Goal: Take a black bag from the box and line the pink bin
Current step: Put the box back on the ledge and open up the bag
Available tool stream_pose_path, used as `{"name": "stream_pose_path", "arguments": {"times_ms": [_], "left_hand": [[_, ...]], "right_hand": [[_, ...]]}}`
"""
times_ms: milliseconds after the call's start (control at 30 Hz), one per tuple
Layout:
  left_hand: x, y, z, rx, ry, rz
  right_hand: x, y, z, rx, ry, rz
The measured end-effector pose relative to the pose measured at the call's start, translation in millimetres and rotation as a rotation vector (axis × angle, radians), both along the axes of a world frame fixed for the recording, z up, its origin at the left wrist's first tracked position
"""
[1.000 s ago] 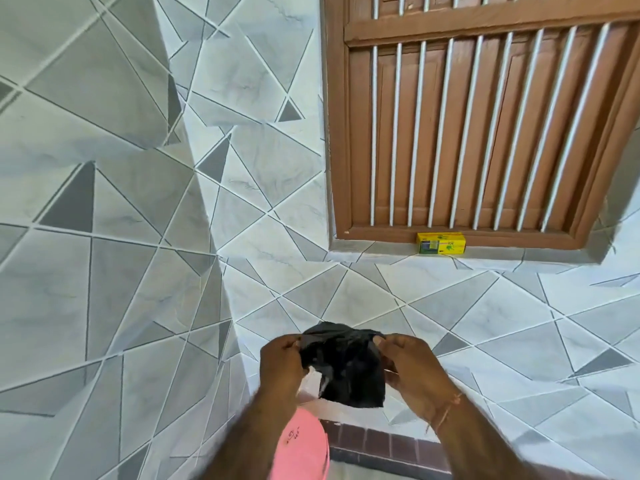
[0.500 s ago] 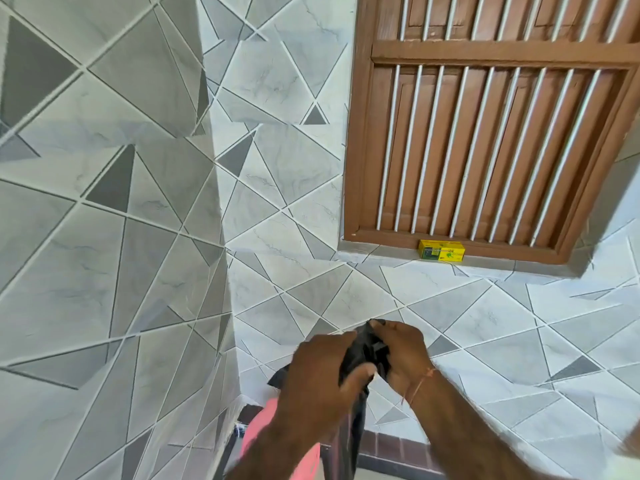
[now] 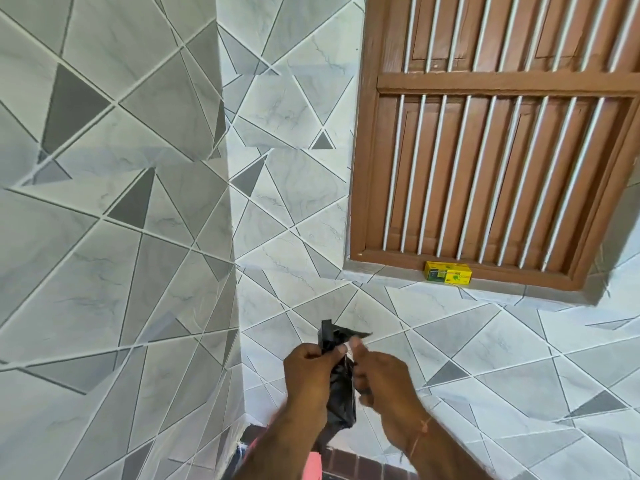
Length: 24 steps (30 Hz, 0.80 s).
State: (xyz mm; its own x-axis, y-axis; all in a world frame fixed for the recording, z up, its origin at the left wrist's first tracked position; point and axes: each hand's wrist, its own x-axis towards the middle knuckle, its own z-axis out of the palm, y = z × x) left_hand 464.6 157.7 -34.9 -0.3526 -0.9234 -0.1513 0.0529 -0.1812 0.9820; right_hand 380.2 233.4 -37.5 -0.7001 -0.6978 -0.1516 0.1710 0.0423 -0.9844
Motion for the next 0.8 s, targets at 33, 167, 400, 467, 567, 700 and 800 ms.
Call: {"name": "stream_pose_path", "arguments": {"times_ms": [33, 167, 400, 467, 567, 700, 800], "left_hand": [[-2.3, 1.3, 0.1, 0.005, 0.004, -0.038], [-3.0, -2.6, 0.6, 0.008, 0.021, -0.185], [-3.6, -18.5, 0.3, 0.08, 0.081, -0.364], [-3.4, -23.4, 2.5, 0.098, 0.107, -0.338], [-2.5, -34.7, 4.4, 0.128, 0.154, -0.185], [3.4, -58.9, 5.2, 0.202, 0.256, 0.05], [8.7, -70.6, 6.7, 0.122, 0.234, 0.107]], "right_hand": [[1.7, -0.4, -2.2, -0.006, -0.031, 0.057], [-3.3, -1.1, 1.3, -0.082, -0.168, 0.126], [-16.1, -12.4, -8.6, -0.128, -0.372, 0.071], [-26.3, -12.8, -12.2, -0.095, -0.313, 0.039], [-42.4, -6.6, -20.5, 0.021, -0.109, 0.02], [-62.4, 7.1, -31.7, 0.08, -0.135, -0.087], [-73.5, 16.2, -34.4, 0.097, -0.006, -0.186]]}}
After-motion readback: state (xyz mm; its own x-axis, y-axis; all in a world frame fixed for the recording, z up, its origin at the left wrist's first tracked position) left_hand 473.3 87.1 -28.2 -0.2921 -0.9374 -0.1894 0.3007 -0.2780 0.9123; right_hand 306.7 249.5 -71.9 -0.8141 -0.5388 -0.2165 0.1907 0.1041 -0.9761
